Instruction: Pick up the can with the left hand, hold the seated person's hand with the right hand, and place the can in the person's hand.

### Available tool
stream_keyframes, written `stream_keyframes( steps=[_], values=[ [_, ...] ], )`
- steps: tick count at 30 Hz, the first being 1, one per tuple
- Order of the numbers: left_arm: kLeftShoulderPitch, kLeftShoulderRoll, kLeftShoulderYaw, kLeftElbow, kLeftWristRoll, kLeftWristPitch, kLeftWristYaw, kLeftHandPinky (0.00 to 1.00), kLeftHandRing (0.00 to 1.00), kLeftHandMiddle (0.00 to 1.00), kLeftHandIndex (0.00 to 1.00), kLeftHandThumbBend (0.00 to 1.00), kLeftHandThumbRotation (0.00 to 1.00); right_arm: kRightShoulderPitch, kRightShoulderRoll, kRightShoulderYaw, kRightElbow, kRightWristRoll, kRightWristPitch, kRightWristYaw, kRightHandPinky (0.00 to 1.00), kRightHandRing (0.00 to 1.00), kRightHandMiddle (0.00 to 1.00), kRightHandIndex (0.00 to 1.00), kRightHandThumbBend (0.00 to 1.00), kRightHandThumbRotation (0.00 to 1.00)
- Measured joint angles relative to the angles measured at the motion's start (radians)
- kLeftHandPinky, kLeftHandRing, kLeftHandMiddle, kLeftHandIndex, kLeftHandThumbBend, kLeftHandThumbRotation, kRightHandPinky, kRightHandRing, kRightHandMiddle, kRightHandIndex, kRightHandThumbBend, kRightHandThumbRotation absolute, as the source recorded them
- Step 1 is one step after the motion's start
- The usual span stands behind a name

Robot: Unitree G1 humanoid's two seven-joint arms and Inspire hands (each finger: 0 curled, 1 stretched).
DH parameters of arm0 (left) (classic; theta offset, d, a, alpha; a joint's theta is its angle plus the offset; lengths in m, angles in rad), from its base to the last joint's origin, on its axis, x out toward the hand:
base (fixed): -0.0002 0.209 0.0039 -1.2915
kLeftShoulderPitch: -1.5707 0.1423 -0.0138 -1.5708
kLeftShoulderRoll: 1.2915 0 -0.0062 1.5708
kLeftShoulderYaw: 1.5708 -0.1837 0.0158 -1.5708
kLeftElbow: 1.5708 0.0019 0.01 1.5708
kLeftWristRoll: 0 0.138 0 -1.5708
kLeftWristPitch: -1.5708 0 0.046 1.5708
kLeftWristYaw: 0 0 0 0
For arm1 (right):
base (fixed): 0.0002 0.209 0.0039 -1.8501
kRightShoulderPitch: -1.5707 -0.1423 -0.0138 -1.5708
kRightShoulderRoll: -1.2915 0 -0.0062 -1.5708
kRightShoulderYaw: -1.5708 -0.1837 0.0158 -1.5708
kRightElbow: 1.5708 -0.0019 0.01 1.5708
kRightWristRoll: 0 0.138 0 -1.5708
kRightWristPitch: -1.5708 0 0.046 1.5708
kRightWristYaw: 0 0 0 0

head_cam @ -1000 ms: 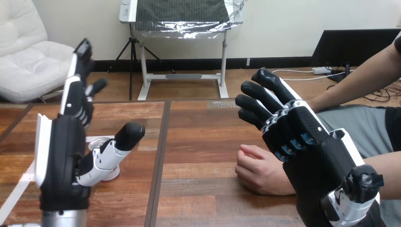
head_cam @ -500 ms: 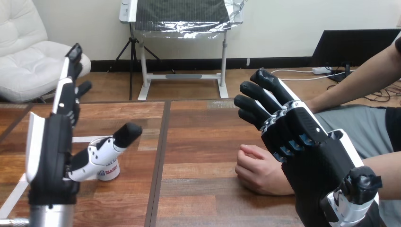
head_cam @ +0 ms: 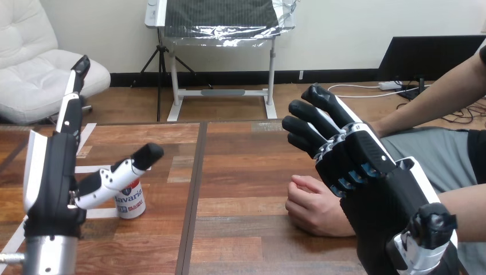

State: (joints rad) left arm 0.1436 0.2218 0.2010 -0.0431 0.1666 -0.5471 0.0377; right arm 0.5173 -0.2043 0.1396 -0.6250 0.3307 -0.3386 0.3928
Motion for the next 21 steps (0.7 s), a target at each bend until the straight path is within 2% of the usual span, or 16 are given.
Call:
stream_keyframes(
  steps=[14, 21],
  values=[
    [-0.064, 0.029, 0.016, 0.093, 0.012, 0.05, 0.025, 1.0, 1.0, 1.0, 0.98, 1.0, 0.61, 0.001, 0.001, 0.001, 0.0, -0.015, 0.0, -0.002, 0.92, 0.9, 0.9, 0.92, 0.98, 0.95],
    [-0.097, 0.045, 0.015, 0.153, 0.026, 0.052, 0.038, 1.0, 1.0, 1.0, 0.97, 1.0, 0.61, 0.001, 0.001, 0.001, 0.0, -0.016, 0.0, -0.002, 0.91, 0.89, 0.9, 0.91, 0.99, 0.95]
  ],
)
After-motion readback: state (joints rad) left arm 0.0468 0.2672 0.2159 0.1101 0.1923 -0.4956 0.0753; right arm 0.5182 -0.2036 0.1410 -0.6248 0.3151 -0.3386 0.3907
